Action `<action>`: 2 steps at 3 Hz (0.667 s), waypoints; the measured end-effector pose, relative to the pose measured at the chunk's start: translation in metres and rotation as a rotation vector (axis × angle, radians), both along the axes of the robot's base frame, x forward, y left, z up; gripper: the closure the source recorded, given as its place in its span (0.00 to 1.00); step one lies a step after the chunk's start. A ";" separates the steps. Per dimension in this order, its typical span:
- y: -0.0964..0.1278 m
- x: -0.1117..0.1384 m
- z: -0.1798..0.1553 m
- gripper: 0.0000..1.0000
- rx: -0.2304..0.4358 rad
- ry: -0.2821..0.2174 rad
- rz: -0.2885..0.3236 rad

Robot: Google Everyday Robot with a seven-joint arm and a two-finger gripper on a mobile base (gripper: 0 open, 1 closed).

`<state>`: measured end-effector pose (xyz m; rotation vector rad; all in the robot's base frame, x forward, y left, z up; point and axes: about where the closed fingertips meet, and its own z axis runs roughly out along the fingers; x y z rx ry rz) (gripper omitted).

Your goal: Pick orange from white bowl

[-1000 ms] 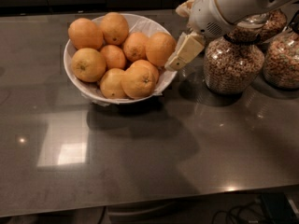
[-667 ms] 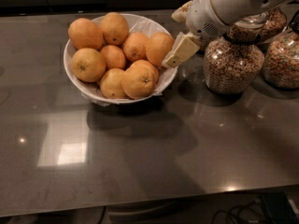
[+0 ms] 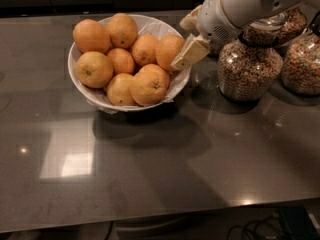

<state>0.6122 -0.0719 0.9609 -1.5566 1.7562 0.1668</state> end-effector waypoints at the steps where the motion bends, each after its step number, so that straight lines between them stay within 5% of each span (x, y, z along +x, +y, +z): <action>1: 0.007 0.002 -0.001 0.28 0.006 0.002 0.015; 2: 0.016 0.006 -0.007 0.28 0.012 0.013 0.037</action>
Offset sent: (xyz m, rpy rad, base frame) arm 0.0099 0.0231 -0.0114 0.0210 0.0231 0.0534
